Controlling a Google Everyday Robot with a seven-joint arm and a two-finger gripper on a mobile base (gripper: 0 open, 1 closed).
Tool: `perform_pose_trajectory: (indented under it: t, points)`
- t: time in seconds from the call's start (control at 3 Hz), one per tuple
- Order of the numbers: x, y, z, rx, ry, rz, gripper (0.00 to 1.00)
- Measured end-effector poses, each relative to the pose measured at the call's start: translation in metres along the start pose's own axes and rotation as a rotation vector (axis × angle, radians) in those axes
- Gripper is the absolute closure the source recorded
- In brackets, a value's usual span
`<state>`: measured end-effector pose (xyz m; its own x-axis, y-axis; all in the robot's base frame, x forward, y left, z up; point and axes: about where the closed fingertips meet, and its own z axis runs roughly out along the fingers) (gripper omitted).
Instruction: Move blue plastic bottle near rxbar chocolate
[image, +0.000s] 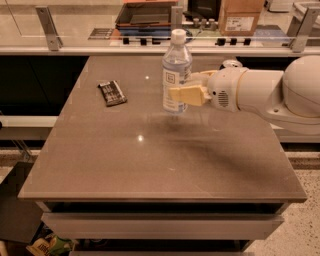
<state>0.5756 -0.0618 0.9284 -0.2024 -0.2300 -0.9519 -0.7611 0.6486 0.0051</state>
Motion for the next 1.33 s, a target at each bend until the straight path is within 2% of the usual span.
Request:
perform_pose_trajectory:
  t: [0.33,0.67,1.33]
  points:
    - [0.0,0.0,0.0,0.0,0.0,0.0,1.0]
    - [-0.002,0.0,0.015,-0.017,-0.014,-0.009,1.0]
    - [0.001,-0.004,0.074,-0.063,-0.031,-0.001,1.0]
